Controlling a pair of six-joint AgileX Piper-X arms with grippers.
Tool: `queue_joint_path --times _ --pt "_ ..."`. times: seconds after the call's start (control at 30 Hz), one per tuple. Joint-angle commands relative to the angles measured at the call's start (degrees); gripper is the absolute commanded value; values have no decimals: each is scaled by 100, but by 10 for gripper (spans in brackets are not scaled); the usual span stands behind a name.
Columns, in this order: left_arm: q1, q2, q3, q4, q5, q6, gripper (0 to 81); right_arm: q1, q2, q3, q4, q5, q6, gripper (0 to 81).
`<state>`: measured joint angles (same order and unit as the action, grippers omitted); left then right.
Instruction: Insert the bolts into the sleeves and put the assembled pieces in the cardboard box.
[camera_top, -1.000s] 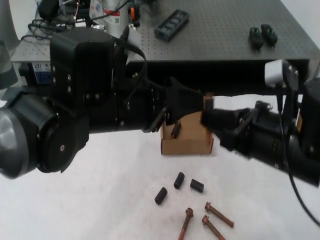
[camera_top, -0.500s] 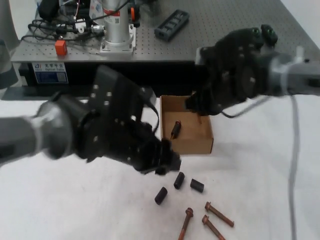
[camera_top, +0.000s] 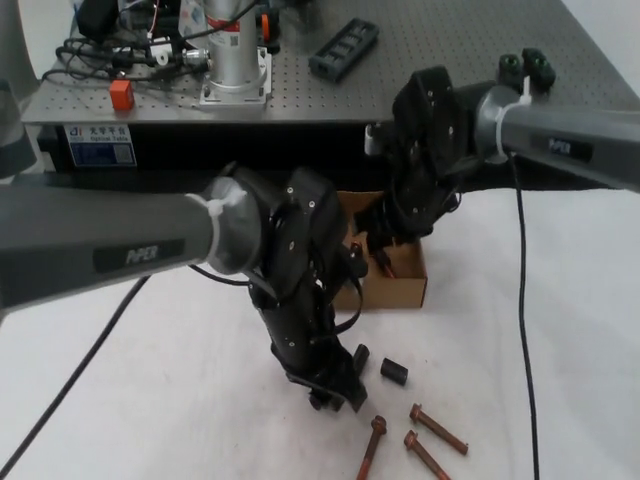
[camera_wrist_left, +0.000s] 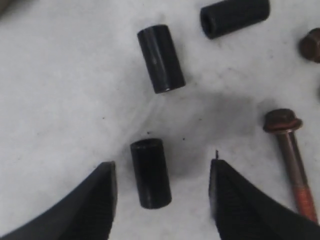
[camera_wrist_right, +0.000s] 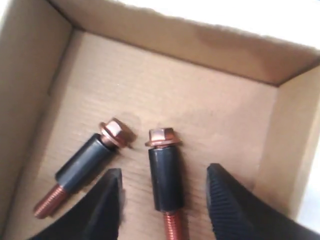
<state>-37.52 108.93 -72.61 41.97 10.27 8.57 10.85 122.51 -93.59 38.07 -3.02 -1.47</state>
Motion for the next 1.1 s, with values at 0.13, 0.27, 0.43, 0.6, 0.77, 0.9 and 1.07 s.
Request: queue_joint_path --times 0.13,0.27,0.43,0.6,0.77,0.9,1.07 --pt "-28 292 -156 102 -371 335 400 -15 -725 -90 97 -57 -76 314" --pt "-28 389 -155 -43 -371 364 337 -15 -1074 65 209 -56 -76 314" --pt "-28 481 -163 -67 -371 438 281 -15 -1534 424 367 -56 -113 314" --pt "-28 479 -163 -177 -361 452 248 -15 -2170 1141 382 -68 -112 314" --pt "-28 456 -163 -214 -361 379 8 -15 -2856 1981 907 -446 -112 314" --pt "31 168 -151 -138 -361 -24 4 93 -3012 2384 1427 -466 -476 314" --pt "428 -908 364 -362 -169 -652 7 450 -2658 2602 1494 -445 -858 314"
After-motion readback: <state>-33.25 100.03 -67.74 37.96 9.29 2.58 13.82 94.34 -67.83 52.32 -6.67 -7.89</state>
